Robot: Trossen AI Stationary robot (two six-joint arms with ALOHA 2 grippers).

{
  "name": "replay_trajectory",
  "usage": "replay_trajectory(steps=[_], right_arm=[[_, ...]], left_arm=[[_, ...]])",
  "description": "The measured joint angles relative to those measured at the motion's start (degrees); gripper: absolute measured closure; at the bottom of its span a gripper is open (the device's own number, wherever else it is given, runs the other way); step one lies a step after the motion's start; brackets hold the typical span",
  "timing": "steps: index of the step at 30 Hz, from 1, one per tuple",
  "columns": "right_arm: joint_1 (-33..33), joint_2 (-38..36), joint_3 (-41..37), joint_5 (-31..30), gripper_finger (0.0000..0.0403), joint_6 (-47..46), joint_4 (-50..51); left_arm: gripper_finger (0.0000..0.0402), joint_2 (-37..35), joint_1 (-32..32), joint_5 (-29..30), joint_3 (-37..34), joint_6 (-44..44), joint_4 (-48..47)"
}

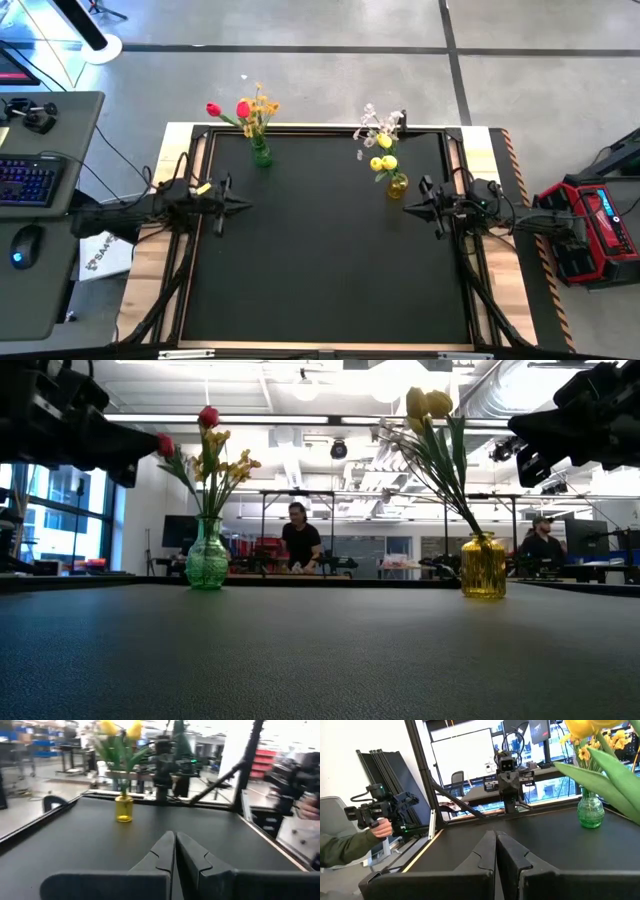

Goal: Sort flowers into vase by color
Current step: Return to Home Position

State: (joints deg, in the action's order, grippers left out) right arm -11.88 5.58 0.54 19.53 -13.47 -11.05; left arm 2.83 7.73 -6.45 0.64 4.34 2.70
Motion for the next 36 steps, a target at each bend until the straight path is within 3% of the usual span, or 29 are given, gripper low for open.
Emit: replay_trajectory(steps=[3, 12, 36], right_arm=[[0.0, 0.0, 0.0, -0.02, 0.0402, 0.0, 0.45], [0.0, 0.0, -0.02, -0.02, 0.0402, 0.0, 1.09], [0.0, 0.0, -0.02, -0.04, 0.0402, 0.0, 1.19]], left_arm=[[0.0397, 0.0, 1.44, -1.38, 0.0, -2.07, -0.19], [0.0398, 1.73, 1.7, 10.07, 0.02, 0.28, -1.62], [0.0399, 1.77, 1.68, 10.5, 0.02, 1.46, -1.6]])
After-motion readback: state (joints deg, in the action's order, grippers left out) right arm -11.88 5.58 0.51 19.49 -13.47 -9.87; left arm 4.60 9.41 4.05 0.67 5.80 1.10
